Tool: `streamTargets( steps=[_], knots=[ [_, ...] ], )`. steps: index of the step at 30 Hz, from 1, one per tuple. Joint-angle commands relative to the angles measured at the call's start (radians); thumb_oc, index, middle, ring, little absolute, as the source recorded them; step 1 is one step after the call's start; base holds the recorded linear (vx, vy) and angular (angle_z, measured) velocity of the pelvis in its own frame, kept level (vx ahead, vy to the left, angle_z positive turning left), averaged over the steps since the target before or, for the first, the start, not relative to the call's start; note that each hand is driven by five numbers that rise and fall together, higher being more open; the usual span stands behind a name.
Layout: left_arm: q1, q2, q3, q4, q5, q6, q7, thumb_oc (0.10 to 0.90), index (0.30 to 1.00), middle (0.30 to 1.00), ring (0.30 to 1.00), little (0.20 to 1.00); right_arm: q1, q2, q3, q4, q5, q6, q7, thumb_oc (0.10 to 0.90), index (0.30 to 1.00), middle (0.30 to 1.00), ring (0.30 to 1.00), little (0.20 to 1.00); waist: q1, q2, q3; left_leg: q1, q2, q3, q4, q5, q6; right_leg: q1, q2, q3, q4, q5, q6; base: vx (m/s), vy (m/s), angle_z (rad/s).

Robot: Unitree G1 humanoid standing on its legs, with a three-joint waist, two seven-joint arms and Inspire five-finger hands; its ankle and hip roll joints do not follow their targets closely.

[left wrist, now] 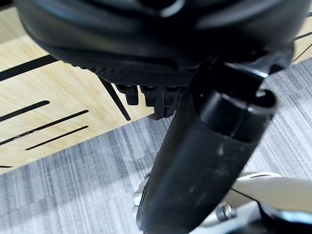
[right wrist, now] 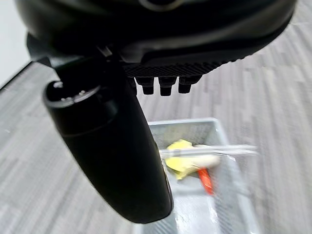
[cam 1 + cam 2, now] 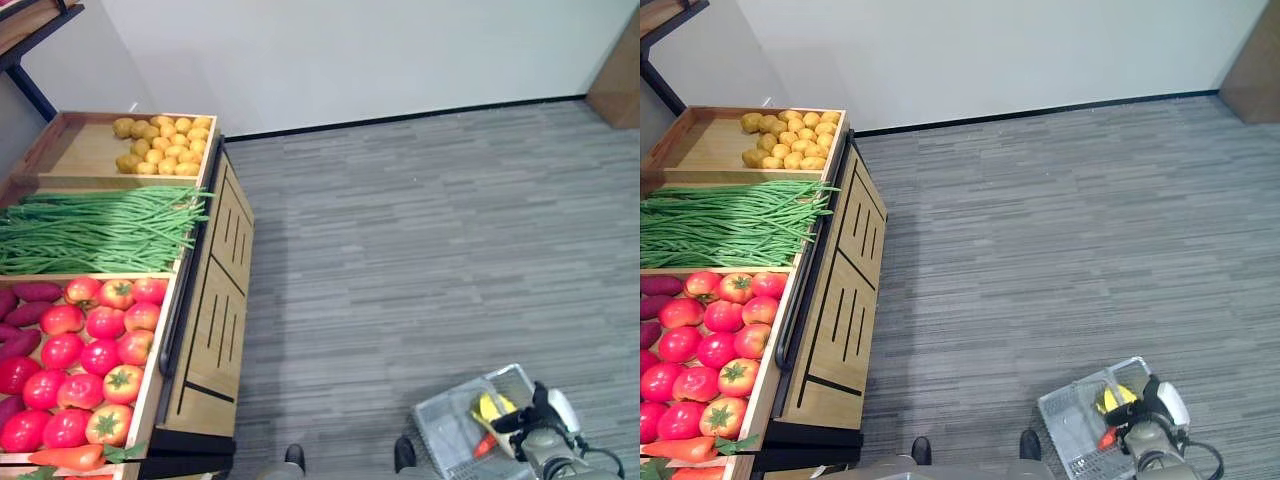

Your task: Get the vegetables into the basket

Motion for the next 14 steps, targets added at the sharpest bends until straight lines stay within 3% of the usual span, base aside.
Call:
streamTargets(
  steps=[1,6,14],
  knots=[
    [-0.065,0.01,0.015,0.058,-0.037,-0.021,-0.01,0.9,1.0,1.0,1.0,1.0,-0.02,0.003,0.039,0.026,-0.012,-0.017,0.053,0.9,1.0,1.0,1.0,1.0,-0.012,-0.038,-0.026,-0.028,-0.013,-0.039,0.002,-0.001,0.005,0.036,-0.015,-0.061,0.004,-0.027,0.032,-0.03,0.015,0.02],
    [-0.055,0.017,0.052,0.081,-0.058,-0.023,-0.064,0.9,1.0,1.0,1.0,1.0,0.099,0.082,0.061,0.037,0.017,-0.028,0.164,0.9,1.0,1.0,1.0,1.0,-0.026,-0.053,-0.046,-0.02,-0.018,-0.036,0.002,-0.005,0.008,0.039,-0.017,-0.055,0.004,-0.022,0.034,-0.01,0.01,-0.02],
    [-0.036,0.014,0.07,0.068,-0.097,-0.035,-0.094,0.9,1.0,1.0,1.0,1.0,0.166,0.125,0.046,0.064,0.046,-0.031,0.228,0.9,1.0,1.0,1.0,1.0,-0.039,-0.052,-0.059,-0.011,-0.024,-0.029,0.002,-0.009,0.012,0.038,-0.024,-0.047,0.004,-0.014,0.039,-0.01,0.009,-0.02]
  ],
)
